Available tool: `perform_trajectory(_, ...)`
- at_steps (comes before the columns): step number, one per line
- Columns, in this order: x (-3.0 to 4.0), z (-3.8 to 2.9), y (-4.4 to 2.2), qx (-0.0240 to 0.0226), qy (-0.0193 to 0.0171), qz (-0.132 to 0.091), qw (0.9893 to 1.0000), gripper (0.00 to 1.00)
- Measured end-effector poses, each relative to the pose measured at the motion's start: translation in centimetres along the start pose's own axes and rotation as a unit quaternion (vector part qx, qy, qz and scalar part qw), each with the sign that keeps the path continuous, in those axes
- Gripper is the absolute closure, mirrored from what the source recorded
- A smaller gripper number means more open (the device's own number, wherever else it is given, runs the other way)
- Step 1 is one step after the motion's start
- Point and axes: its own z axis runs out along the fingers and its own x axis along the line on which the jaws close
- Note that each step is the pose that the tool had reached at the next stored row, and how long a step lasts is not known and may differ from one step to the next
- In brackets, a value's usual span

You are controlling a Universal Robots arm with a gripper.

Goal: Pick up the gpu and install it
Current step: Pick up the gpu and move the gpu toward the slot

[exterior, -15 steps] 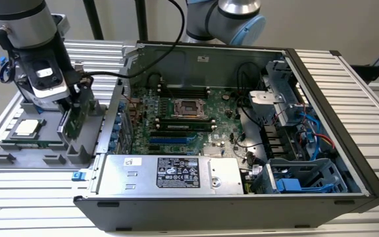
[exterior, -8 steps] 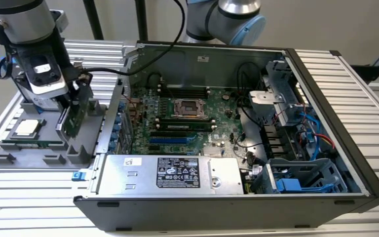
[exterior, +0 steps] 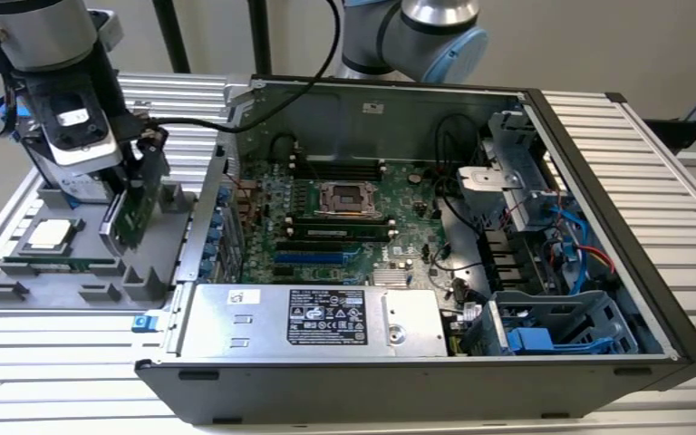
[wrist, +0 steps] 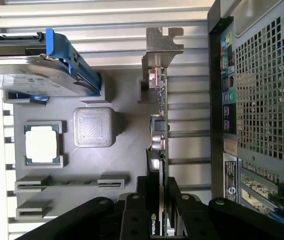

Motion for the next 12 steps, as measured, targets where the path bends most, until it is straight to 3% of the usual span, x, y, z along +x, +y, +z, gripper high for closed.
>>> perform_trajectory(12,-0.01,-1.36,0.06,0.0,0.0,0.0,1.0,1.0)
